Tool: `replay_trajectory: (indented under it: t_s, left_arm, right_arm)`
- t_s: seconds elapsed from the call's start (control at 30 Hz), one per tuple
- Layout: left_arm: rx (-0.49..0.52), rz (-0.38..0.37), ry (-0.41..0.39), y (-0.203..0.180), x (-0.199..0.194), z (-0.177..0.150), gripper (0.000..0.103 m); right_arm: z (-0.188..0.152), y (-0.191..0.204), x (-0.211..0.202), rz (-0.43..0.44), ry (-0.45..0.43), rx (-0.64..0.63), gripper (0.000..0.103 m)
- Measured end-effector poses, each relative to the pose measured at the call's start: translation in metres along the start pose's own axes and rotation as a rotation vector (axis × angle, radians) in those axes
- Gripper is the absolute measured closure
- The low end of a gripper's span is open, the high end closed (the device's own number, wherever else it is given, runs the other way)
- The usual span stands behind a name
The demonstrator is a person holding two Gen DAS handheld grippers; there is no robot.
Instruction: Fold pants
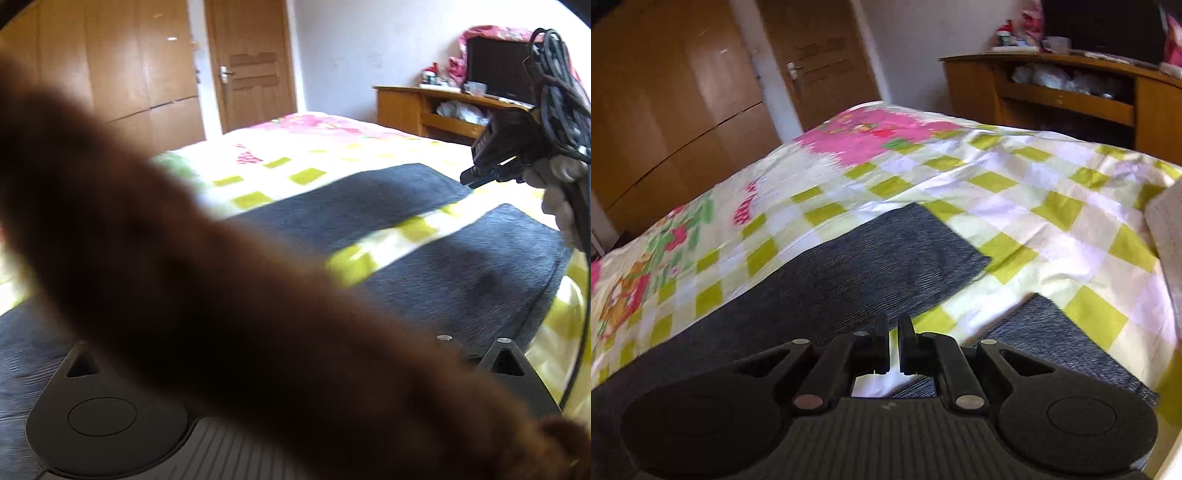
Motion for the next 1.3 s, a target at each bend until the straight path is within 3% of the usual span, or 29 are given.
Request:
replay_trajectory:
  t_s: [0.23,0.3,0.4,0.57,0.7,0.77,0.9,1.07,1.13,1.17,1.23,1.27,1.3]
  left_arm:
    - [-0.029,0.196,0.018,0.137,-0.041,-0.028,0.000]
    - [-0.052,0.250,0.027,0.182,-0.046,-0.030,0.000]
    - [-0.086,0.333,0.064,0.248,-0.040,-0.036,0.000]
    - [-0.121,0.427,0.168,0.347,-0.010,-0.038,0.000]
    - [-0.234,0.422,0.187,0.406,0.019,-0.031,0.000]
    - [-0.286,0.398,0.210,0.423,0.038,-0.030,0.000]
    - [-0.312,0.374,0.285,0.439,0.071,-0.035,0.000]
    - [-0.393,0.341,0.333,0.447,0.084,-0.051,0.000]
    - [-0.409,0.336,0.339,0.447,0.081,-0.053,0.001]
    - [-0.403,0.335,0.335,0.446,0.079,-0.054,0.006]
    - [-0.367,0.327,0.318,0.441,0.076,-0.049,0.027]
    - [-0.354,0.361,0.322,0.441,0.075,-0.048,0.036]
    - [-0.343,0.382,0.324,0.439,0.073,-0.047,0.042]
  right_arm:
    - [-0.047,0.193,0.007,0.275,0.114,-0.445,0.078]
    - [-0.058,0.247,0.017,0.328,0.154,-0.583,0.072]
    - [-0.073,0.315,0.043,0.348,0.197,-0.759,0.059]
    - [-0.078,0.393,0.093,0.311,0.225,-0.964,0.054]
    - [-0.081,0.429,0.123,0.290,0.245,-1.053,0.039]
    - [-0.082,0.439,0.138,0.255,0.256,-1.101,0.038]
    - [-0.086,0.448,0.160,0.236,0.284,-1.150,0.032]
    - [-0.084,0.446,0.169,0.265,0.315,-1.107,0.032]
    - [-0.085,0.445,0.167,0.280,0.322,-1.105,0.036]
    - [-0.087,0.446,0.166,0.284,0.324,-1.110,0.043]
    - [-0.092,0.449,0.161,0.290,0.315,-1.139,0.063]
    - [-0.094,0.450,0.159,0.281,0.301,-1.155,0.076]
    - [-0.095,0.451,0.157,0.254,0.277,-1.173,0.080]
Point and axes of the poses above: each gripper's, at about its wrist camera, not at the fingertips, and x roughly the way its jaws point, y to its left, z to its top, the point moved 9 cm from there along x, roughly the way its jaws point, and after that the axes turned 11 degrees about y, right-handed, at the moved point
